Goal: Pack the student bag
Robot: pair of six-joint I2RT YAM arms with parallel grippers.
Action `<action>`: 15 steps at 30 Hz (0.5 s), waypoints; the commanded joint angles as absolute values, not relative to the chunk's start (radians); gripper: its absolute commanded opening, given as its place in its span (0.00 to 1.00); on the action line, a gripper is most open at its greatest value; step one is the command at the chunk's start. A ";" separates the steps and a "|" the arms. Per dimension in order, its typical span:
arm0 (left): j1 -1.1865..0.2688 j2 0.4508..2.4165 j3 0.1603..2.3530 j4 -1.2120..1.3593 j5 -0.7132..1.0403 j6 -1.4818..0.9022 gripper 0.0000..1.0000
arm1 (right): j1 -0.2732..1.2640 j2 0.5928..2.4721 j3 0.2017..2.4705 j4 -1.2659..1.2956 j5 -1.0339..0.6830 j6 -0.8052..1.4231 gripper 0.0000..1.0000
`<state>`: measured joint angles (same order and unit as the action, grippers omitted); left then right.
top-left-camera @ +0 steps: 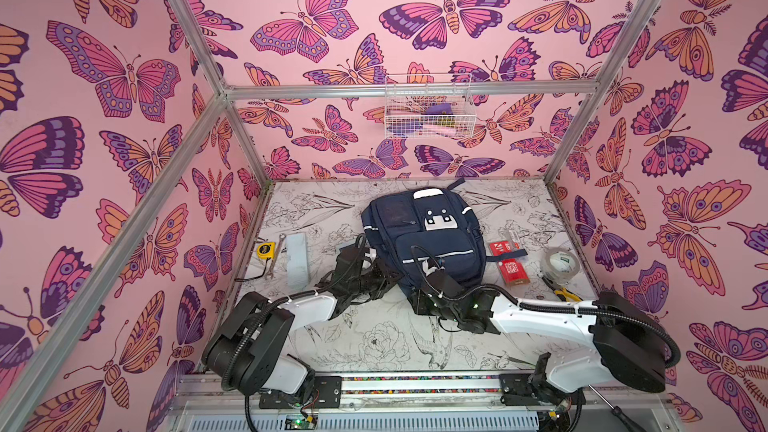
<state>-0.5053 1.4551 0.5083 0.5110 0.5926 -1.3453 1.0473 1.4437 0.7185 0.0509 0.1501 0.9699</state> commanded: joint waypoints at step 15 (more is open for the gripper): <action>-0.529 1.463 0.497 0.654 0.661 -1.333 0.00 | 1.028 1.404 0.729 0.030 0.176 0.948 0.00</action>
